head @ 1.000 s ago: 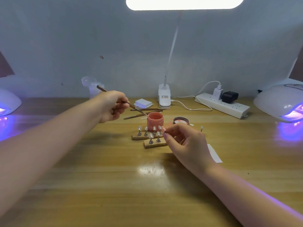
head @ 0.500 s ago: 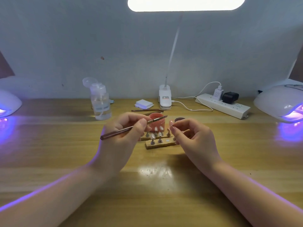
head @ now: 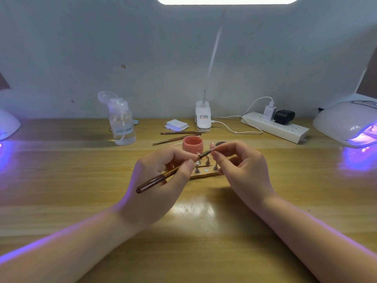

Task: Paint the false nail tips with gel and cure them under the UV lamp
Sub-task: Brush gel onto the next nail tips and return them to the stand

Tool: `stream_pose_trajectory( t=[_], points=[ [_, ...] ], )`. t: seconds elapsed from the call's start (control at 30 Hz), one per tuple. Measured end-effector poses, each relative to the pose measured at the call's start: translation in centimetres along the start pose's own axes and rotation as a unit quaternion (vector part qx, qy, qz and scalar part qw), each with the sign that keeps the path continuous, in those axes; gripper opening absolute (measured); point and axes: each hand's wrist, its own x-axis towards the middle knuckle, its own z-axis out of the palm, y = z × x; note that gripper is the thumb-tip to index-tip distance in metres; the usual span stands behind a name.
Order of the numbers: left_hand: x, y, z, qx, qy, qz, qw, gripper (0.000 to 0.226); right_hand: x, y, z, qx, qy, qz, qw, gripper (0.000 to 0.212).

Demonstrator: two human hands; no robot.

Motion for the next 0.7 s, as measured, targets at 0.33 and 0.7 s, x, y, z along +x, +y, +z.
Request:
stream_pose_trajectory(
  t=[0.33, 0.7],
  points=[
    [0.1, 0.5, 0.1, 0.002, 0.01, -0.021, 1.0, 0.008, 0.0, -0.7, 0.0, 0.02, 0.018, -0.016, 1.0, 0.01],
    [0.0, 0.7, 0.0, 0.006, 0.014, -0.016, 1.0, 0.008, -0.1, -1.2, -0.1, 0.033, 0.007, -0.008, 0.999, 0.008]
  ],
)
